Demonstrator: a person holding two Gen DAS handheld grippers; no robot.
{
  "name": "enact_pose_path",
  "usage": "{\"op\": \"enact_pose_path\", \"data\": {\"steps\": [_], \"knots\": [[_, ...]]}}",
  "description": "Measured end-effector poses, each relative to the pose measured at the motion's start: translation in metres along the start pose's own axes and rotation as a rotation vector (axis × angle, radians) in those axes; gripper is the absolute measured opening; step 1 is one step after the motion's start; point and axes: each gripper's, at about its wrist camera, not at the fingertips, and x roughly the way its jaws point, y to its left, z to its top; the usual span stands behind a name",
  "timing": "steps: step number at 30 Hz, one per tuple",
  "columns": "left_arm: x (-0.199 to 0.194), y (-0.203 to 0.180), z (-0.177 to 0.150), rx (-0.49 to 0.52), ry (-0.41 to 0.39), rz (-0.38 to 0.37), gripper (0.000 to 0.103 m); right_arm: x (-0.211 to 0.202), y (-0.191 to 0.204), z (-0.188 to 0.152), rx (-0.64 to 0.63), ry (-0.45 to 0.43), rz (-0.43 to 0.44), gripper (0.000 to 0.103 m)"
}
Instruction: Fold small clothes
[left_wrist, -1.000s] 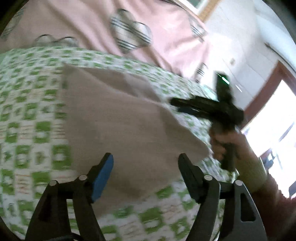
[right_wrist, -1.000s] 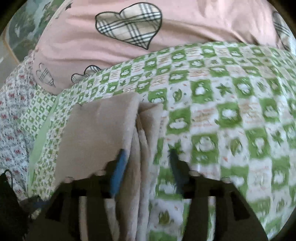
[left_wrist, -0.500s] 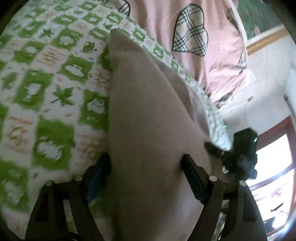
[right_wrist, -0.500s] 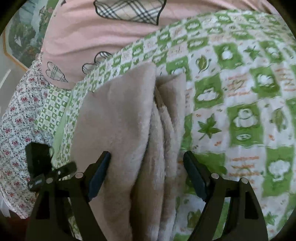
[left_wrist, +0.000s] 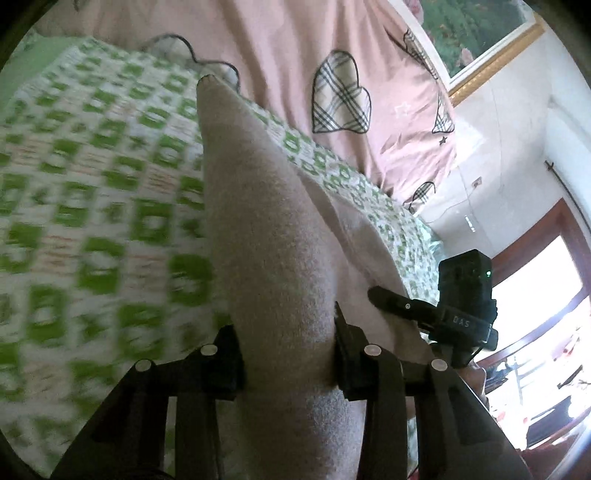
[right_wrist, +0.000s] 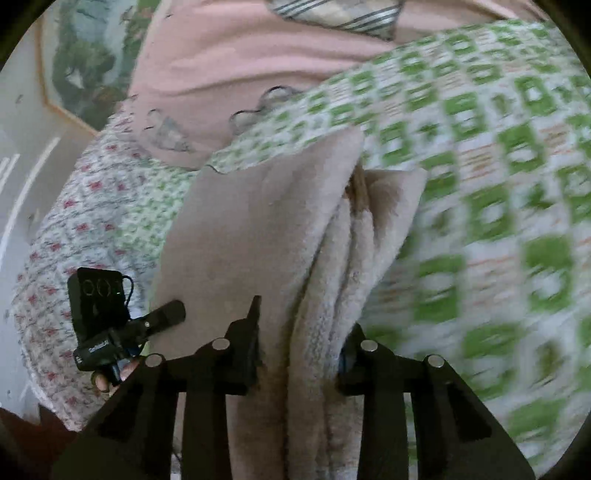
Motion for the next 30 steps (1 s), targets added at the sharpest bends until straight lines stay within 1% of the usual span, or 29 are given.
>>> {"op": "enact_pose_path", "data": {"steps": [2,4,7,10,12,13,14,15,16,18,19,22,24,25,26,27,28,29,30], "knots": [[-0.022,0.009,-0.004,0.007,-0.002,0.019,0.038,0.013,0.013,-0.009,-0.008,0.0,0.032,0.033],[-0.035,0.016,-0.008,0.024,-0.005,0.043,0.038,0.028,0.021,-0.015,0.001,0.01,0.06,0.033],[-0.04,0.038,-0.019,-0.003,0.01,0.065,0.038,0.047,0.024,-0.026,0.01,0.035,0.065,0.033],[-0.028,0.057,-0.032,-0.017,0.032,0.095,0.041,0.066,0.02,-0.036,0.002,0.066,-0.008,0.033],[-0.027,0.066,-0.036,-0.039,0.018,0.073,0.048,0.069,0.017,-0.039,0.0,0.074,-0.022,0.034],[-0.028,0.069,-0.035,-0.056,0.009,0.051,0.049,0.068,0.015,-0.038,0.0,0.077,-0.022,0.036],[-0.03,0.072,-0.035,-0.064,-0.001,0.038,0.051,0.067,0.015,-0.037,0.0,0.085,-0.028,0.041],[-0.032,0.074,-0.033,-0.069,-0.012,0.032,0.054,0.065,0.015,-0.036,-0.005,0.091,-0.044,0.044],[-0.033,0.076,-0.031,-0.073,-0.017,0.03,0.056,0.063,0.017,-0.034,-0.017,0.097,-0.066,0.049],[-0.036,0.083,-0.025,-0.083,-0.026,0.038,0.061,0.053,0.022,-0.028,-0.051,0.077,-0.122,0.056],[-0.038,0.087,-0.02,-0.088,-0.036,0.042,0.062,0.045,0.024,-0.023,-0.067,0.047,-0.157,0.058],[-0.04,0.092,-0.008,-0.092,-0.061,0.065,0.063,0.031,0.029,-0.001,-0.099,-0.034,-0.237,0.059],[-0.038,0.095,0.004,-0.101,-0.081,0.099,0.064,0.037,0.033,0.016,-0.112,-0.041,-0.222,0.059],[-0.036,0.098,0.01,-0.109,-0.09,0.112,0.064,0.042,0.035,0.024,-0.116,-0.043,-0.205,0.058],[-0.033,0.101,0.015,-0.121,-0.095,0.125,0.064,0.052,0.037,0.033,-0.118,-0.036,-0.188,0.055],[-0.03,0.103,0.02,-0.132,-0.094,0.133,0.064,0.062,0.037,0.04,-0.116,-0.024,-0.189,0.051],[-0.025,0.105,0.025,-0.14,-0.091,0.138,0.064,0.074,0.036,0.046,-0.113,-0.01,-0.201,0.04],[-0.021,0.106,0.029,-0.145,-0.09,0.147,0.063,0.08,0.035,0.05,-0.108,0.0,-0.208,0.022],[-0.017,0.105,0.033,-0.146,-0.088,0.16,0.062,0.087,0.034,0.053,-0.107,0.011,-0.218,0.012]]}}
